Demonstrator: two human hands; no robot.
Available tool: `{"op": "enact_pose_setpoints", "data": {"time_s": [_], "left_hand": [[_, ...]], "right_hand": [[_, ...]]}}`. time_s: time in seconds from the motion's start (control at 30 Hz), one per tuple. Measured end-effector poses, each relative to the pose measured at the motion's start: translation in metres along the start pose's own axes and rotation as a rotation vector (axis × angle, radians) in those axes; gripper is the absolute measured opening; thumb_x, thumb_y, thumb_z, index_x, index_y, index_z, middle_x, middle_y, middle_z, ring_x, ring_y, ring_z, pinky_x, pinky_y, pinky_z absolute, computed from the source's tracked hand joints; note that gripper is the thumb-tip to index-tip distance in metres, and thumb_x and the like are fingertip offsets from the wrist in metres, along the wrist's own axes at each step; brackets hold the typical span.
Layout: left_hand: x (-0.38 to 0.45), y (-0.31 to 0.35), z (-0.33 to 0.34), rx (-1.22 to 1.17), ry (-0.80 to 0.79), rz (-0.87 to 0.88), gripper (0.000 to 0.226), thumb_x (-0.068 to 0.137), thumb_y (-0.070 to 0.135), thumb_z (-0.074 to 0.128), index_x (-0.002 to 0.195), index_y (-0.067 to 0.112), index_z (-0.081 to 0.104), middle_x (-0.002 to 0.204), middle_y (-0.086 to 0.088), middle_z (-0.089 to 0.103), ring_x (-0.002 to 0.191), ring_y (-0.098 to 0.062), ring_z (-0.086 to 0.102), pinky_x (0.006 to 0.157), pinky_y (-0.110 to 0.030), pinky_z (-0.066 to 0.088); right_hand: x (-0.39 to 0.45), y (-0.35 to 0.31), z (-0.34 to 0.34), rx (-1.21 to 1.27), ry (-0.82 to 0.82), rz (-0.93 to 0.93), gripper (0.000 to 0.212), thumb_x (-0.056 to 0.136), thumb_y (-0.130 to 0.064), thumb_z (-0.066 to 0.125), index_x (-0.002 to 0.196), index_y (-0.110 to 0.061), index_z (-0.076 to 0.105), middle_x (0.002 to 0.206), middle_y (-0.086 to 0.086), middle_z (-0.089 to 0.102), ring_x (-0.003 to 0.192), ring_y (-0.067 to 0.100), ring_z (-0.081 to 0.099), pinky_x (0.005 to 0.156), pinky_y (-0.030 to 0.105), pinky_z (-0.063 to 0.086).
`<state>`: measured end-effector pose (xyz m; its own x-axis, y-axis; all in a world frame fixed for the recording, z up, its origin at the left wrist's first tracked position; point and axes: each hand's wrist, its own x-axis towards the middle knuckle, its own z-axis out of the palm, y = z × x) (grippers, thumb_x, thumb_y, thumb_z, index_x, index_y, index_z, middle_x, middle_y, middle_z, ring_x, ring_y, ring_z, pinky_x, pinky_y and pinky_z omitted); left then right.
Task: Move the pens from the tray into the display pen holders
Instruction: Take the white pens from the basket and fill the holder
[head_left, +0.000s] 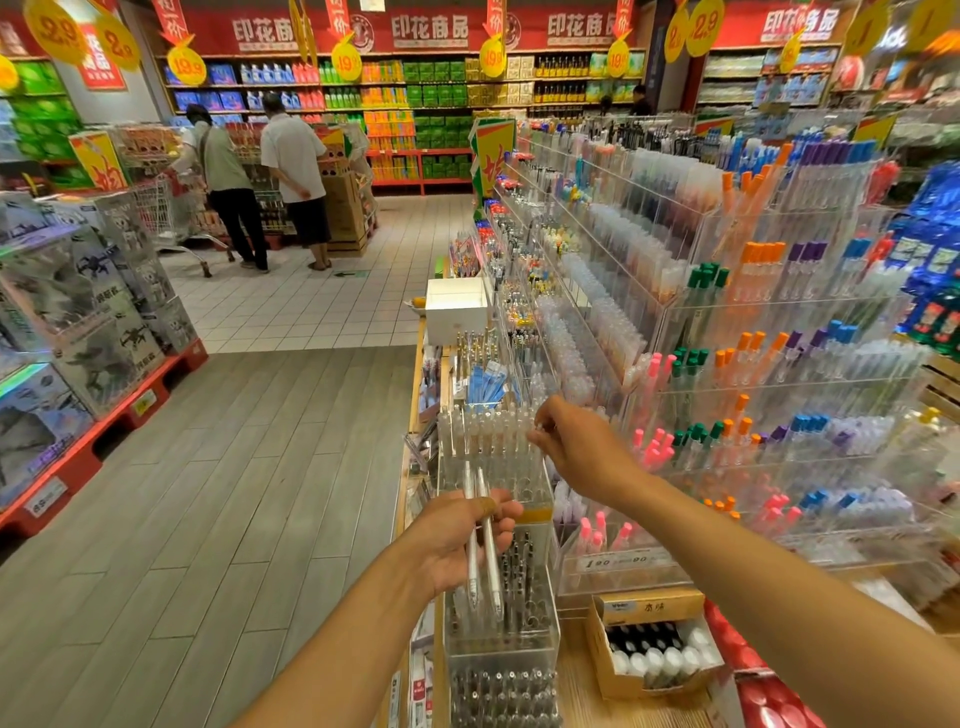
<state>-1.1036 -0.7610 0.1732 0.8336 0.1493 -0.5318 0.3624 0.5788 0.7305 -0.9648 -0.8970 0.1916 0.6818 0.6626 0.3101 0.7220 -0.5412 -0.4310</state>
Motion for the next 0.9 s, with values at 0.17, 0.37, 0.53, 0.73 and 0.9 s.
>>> {"op": "enact_pose_setpoints", "data": {"time_s": [0.17,0.37,0.53,0.73,0.9], "left_hand": [[0.000,0.002,0.000,-0.002,-0.010,0.002,0.019,0.099,0.000,0.052,0.116,0.002,0.060,0.081,-0.012,0.071,0.059,-0.016,0.060,0.051,-0.024,0.054],[0.000,0.002,0.001,0.036,-0.038,0.014,0.020,0.100,0.002,0.051,0.117,0.000,0.061,0.085,-0.011,0.073,0.054,-0.012,0.053,0.046,-0.021,0.048],[0.002,0.000,0.006,0.068,-0.060,0.040,0.020,0.099,-0.001,0.050,0.115,-0.002,0.061,0.078,-0.008,0.068,0.055,-0.012,0.050,0.048,-0.022,0.045],[0.001,-0.001,0.011,0.092,-0.121,0.076,0.016,0.099,-0.003,0.049,0.104,0.002,0.063,0.078,-0.009,0.067,0.055,-0.011,0.052,0.054,-0.022,0.043],[0.001,0.000,0.010,0.122,-0.130,0.100,0.024,0.098,-0.006,0.045,0.116,-0.002,0.061,0.086,-0.013,0.067,0.056,-0.012,0.051,0.058,-0.024,0.042]], "right_hand": [[0.002,0.003,-0.005,0.017,-0.012,0.067,0.024,0.093,-0.038,0.061,0.090,-0.019,0.048,0.068,-0.011,0.053,0.061,0.008,0.050,0.052,0.023,0.034],[-0.002,0.009,-0.009,0.007,-0.193,0.232,0.039,0.083,-0.041,0.073,0.064,-0.011,0.055,0.059,0.010,0.055,0.054,0.016,0.050,0.047,0.019,0.033],[-0.006,-0.012,-0.017,0.342,-0.445,0.164,0.024,0.089,-0.039,0.067,0.083,-0.016,0.066,0.065,-0.010,0.068,0.052,0.001,0.060,0.048,0.013,0.043],[-0.003,-0.024,-0.005,0.449,-0.438,0.153,0.016,0.087,-0.025,0.072,0.093,-0.012,0.065,0.072,0.003,0.073,0.062,0.014,0.066,0.055,0.022,0.050],[-0.003,-0.027,-0.001,0.473,-0.415,0.154,0.020,0.083,-0.027,0.076,0.086,-0.011,0.065,0.074,0.012,0.073,0.067,0.020,0.071,0.068,0.036,0.057]]}}
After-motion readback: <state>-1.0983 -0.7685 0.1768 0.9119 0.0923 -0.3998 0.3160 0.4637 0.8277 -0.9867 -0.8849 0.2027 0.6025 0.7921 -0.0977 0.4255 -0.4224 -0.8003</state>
